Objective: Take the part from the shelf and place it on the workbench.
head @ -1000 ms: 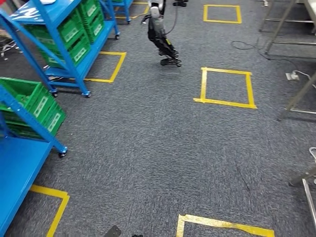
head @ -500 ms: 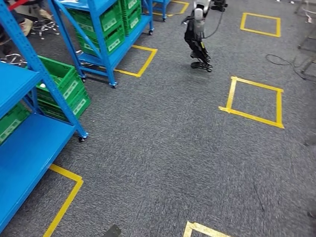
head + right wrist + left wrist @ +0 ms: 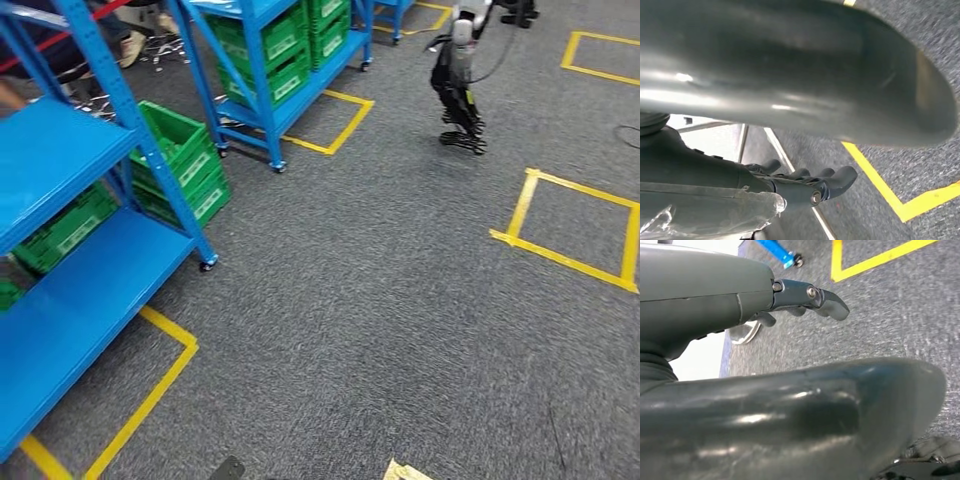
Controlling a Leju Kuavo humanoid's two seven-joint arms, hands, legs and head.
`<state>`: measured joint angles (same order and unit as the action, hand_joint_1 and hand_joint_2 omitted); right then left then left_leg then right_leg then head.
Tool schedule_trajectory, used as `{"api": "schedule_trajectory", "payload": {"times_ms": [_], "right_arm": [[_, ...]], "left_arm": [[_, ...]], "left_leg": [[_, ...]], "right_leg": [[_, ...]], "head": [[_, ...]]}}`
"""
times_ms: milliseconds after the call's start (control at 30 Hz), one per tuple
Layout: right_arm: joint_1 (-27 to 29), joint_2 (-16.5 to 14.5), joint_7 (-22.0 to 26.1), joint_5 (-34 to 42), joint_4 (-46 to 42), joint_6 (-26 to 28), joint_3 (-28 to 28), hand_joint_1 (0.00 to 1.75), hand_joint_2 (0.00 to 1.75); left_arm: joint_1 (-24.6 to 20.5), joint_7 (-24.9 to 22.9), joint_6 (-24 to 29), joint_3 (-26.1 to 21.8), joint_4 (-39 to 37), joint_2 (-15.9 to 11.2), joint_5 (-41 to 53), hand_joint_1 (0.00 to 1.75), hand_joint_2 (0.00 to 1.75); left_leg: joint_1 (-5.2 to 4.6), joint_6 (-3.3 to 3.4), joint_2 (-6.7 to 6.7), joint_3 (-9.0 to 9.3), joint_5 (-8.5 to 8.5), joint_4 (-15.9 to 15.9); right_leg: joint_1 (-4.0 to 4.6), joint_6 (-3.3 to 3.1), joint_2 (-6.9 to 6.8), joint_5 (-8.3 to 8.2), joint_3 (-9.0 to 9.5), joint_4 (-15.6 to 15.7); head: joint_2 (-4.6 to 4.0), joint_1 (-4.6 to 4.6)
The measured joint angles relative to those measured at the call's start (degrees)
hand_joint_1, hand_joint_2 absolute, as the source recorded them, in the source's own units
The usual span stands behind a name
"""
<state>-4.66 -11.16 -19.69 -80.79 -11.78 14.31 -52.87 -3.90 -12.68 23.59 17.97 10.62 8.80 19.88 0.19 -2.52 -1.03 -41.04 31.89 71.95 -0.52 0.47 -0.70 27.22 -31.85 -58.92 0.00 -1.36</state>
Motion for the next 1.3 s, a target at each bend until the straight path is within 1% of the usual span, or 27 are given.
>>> {"api": "schedule_trajectory", "payload": {"times_ms": [33,67,100,167,233,300,333,367,433,467,500,533,567,600,667,733,767,833,867,933,1000,1033,1067,1133,1200,1267,1300], "right_arm": [[0.0,0.0,-0.01,0.01,0.0,-0.01,-0.03,0.0,0.0],[-0.05,0.0,-0.02,0.01,0.0,-0.02,-0.05,0.0,0.0],[-0.12,-0.01,-0.01,0.01,0.0,-0.02,-0.08,0.0,0.0],[-0.2,-0.01,0.0,0.01,-0.01,-0.03,-0.13,0.0,0.0],[-0.22,-0.01,0.0,0.01,-0.02,-0.03,-0.17,0.0,0.0],[-0.28,-0.01,0.01,0.01,-0.02,-0.03,-0.2,0.0,0.0],[-0.33,-0.01,0.01,0.01,-0.02,-0.03,-0.21,0.0,0.0],[-0.34,-0.01,0.02,0.01,-0.02,-0.03,-0.22,0.0,0.0],[-0.28,-0.01,0.02,0.01,-0.02,-0.03,-0.23,0.0,0.0],[-0.21,-0.01,0.02,0.02,-0.02,-0.03,-0.24,0.0,0.0],[-0.15,-0.01,0.02,0.02,-0.02,-0.03,-0.26,0.0,0.0],[-0.11,-0.01,0.02,0.02,-0.02,-0.03,-0.27,0.0,0.0],[-0.09,-0.01,0.02,0.03,-0.02,-0.03,-0.28,0.0,0.0],[-0.09,-0.01,0.02,0.03,-0.02,-0.03,-0.29,0.0,0.0],[-0.12,-0.02,0.03,0.04,-0.02,-0.05,-0.29,0.0,0.0],[-0.19,-0.02,0.08,0.04,-0.02,-0.1,-0.31,0.0,0.0],[-0.23,-0.02,0.1,0.04,-0.02,-0.11,-0.32,0.0,0.0],[-0.29,-0.01,0.1,0.06,-0.03,-0.11,-0.36,0.0,0.0],[-0.29,-0.01,0.11,0.07,-0.03,-0.1,-0.39,0.0,0.0],[-0.21,-0.01,0.16,0.05,-0.04,-0.1,-0.44,0.0,0.0],[-0.04,-0.01,0.18,0.07,-0.04,-0.1,-0.46,0.0,0.0],[0.0,0.0,0.18,0.07,-0.04,-0.1,-0.47,0.0,0.0],[-0.02,0.01,0.19,0.08,-0.04,-0.1,-0.48,0.0,0.0],[-0.16,0.0,0.27,0.08,-0.04,-0.12,-0.49,0.0,0.0],[-0.2,-0.01,0.34,0.08,-0.04,-0.15,-0.49,0.0,0.0],[-0.23,0.01,0.35,0.08,-0.04,-0.18,-0.49,0.0,0.0],[-0.28,0.01,0.35,0.08,-0.04,-0.19,-0.49,0.0,0.0]], "left_arm": [[0.09,0.0,-0.01,0.0,0.0,-0.01,0.01,0.0,0.0],[0.2,0.0,-0.02,-0.01,0.0,-0.03,0.03,0.0,0.0],[0.27,0.0,-0.03,-0.01,0.0,-0.04,0.05,0.0,0.0],[0.14,0.01,-0.02,-0.02,0.0,-0.02,0.09,0.0,0.0],[-0.11,0.02,-0.01,-0.02,0.0,0.02,0.13,0.0,0.0],[-0.06,0.02,-0.01,-0.02,0.0,0.0,0.14,0.0,0.0],[0.06,0.02,-0.01,-0.03,0.0,-0.01,0.14,0.0,0.0],[0.14,0.02,-0.01,-0.04,0.0,-0.02,0.13,0.0,0.0],[0.09,0.02,-0.02,-0.06,0.0,0.04,0.13,0.0,0.0],[0.03,0.02,-0.02,-0.07,0.0,0.07,0.14,0.0,0.0],[0.02,0.02,-0.02,-0.07,-0.01,0.1,0.14,0.0,0.0],[0.07,0.02,-0.02,-0.08,-0.01,0.1,0.14,0.0,0.0],[0.13,0.02,-0.03,-0.1,-0.02,0.09,0.14,0.0,0.0],[0.18,0.02,-0.04,-0.11,-0.02,0.1,0.14,0.0,0.0],[0.14,0.02,-0.07,-0.13,-0.01,0.11,0.14,0.0,0.0],[0.08,0.02,-0.08,-0.13,-0.01,0.1,0.14,0.0,0.0],[0.11,0.02,-0.08,-0.14,-0.01,0.09,0.14,0.0,0.0],[0.3,0.02,-0.08,-0.15,-0.02,0.09,0.14,0.0,0.0],[0.35,0.02,-0.08,-0.15,-0.02,0.1,0.14,0.0,0.0],[0.2,0.02,-0.08,-0.15,-0.02,0.13,0.15,0.0,0.0],[0.04,0.02,-0.08,-0.15,-0.02,0.13,0.16,0.0,0.0],[0.09,0.02,-0.08,-0.15,-0.02,0.13,0.15,0.0,0.0],[0.19,0.02,-0.09,-0.16,-0.02,0.12,0.15,0.0,0.0],[0.31,0.02,-0.11,-0.17,-0.02,0.09,0.14,0.0,0.0],[0.08,0.02,-0.12,-0.19,-0.02,0.12,0.14,0.0,0.0],[-0.12,0.0,-0.12,-0.23,-0.02,0.14,0.15,0.0,0.0],[-0.09,-0.05,-0.12,-0.26,-0.02,0.14,0.15,0.0,0.0]], "left_leg": [[0.0,0.04,0.18,-0.58,-0.04,1.37],[-0.02,0.15,0.32,-0.03,-1.16,0.49],[-0.09,0.32,0.76,1.6,-3.0,-2.45],[-0.5,0.79,3.5,5.79,-6.05,-10.2],[-0.9,1.33,5.38,7.76,-6.77,-14.34],[-0.93,1.93,4.37,7.72,-6.76,-14.86],[-0.82,2.25,3.75,7.75,-6.9,-15.01],[-0.66,2.6,3.11,7.81,-7.05,-15.16],[-0.4,3.12,1.8,7.85,-7.24,-15.31],[-0.38,3.26,1.08,7.83,-7.26,-15.3],[-0.37,3.32,0.36,7.83,-7.27,-15.29],[-0.37,3.33,-0.37,7.86,-7.27,-15.28],[-0.34,3.29,-1.12,7.91,-7.29,-15.25],[-0.28,3.19,-1.89,7.96,-7.31,-15.22],[-0.22,2.7,-3.36,7.9,-7.3,-14.99],[-0.22,1.94,-4.49,7.57,-7.48,-14.87],[-0.17,1.52,-4.98,7.41,-7.68,-14.97],[0.04,0.8,-5.34,7.15,-7.86,-15.17],[0.03,0.54,-4.52,6.73,-7.27,-14.45],[-0.09,0.15,-1.72,4.39,-4.16,-9.56],[-0.1,-0.14,-0.16,0.77,-0.64,-1.92],[-0.09,-0.19,0.06,-0.31,-0.02,0.44],[-0.09,-0.19,0.18,-0.4,-0.48,0.85],[-0.16,0.01,1.11,2.7,-3.78,-4.53],[-0.45,0.45,3.89,6.82,-6.35,-11.92],[-0.72,1.08,5.18,8.28,-6.7,-14.97],[-0.75,1.46,4.5,8.2,-6.7,-15.12]], "right_leg": [[0.1,-0.07,-0.79,0.05,0.02,0.0],[0.16,-0.1,-1.5,0.09,0.07,0.0],[0.19,-0.09,-2.13,0.15,0.17,0.0],[0.42,0.21,-3.23,0.39,0.36,-0.1],[0.8,0.7,-4.34,0.64,0.52,-0.11],[0.92,1.23,-5.52,0.77,0.8,0.11],[0.83,1.56,-5.15,1.06,0.82,-0.07],[0.7,1.88,-4.05,1.84,0.44,-1.11],[0.46,2.37,-0.86,5.0,-2.21,-6.96],[0.41,2.49,0.06,6.75,-4.17,-11.03],[0.4,2.57,0.42,7.88,-5.92,-14.43],[0.39,2.62,0.53,7.96,-6.94,-16.09],[0.34,2.62,0.61,6.86,-6.87,-15.44],[0.23,2.62,0.89,4.89,-5.7,-12.6],[-0.31,2.76,3.36,1.22,-2.15,-4.66],[-0.64,2.52,5.43,0.11,-0.24,-0.58],[-0.54,2.17,5.45,0.18,-0.12,-0.35],[-0.42,1.27,4.26,-0.19,-0.03,-0.15],[-0.41,0.83,3.62,-0.35,0.01,0.03],[-0.33,0.18,2.14,-0.49,0.0,0.25],[-0.13,-0.1,0.46,-0.43,-0.09,0.26],[-0.08,-0.15,-0.35,-0.39,-0.11,0.26],[-0.05,-0.15,-1.09,-0.37,-0.11,0.26],[-0.01,-0.03,-2.33,-0.27,0.04,0.26],[0.32,0.42,-3.4,0.02,0.21,0.14],[0.67,1.0,-4.42,0.23,0.39,0.11],[0.69,1.28,-4.98,0.29,0.55,0.19]], "head": [[0.0,-0.01],[0.0,-0.01],[0.0,-0.02],[0.0,-0.07],[0.0,0.0],[0.0,0.12],[0.0,0.19],[0.0,0.28],[0.0,0.6],[0.0,0.69],[0.0,0.74],[0.0,0.74],[0.0,0.73],[0.0,0.73],[0.0,0.76],[0.0,0.72],[0.0,0.69],[0.0,0.66],[0.0,0.52],[0.0,0.11],[0.0,-0.15],[0.0,-0.15],[0.0,-0.16],[0.0,-0.17],[0.0,-0.23],[0.0,-0.15],[0.0,-0.11]]}}
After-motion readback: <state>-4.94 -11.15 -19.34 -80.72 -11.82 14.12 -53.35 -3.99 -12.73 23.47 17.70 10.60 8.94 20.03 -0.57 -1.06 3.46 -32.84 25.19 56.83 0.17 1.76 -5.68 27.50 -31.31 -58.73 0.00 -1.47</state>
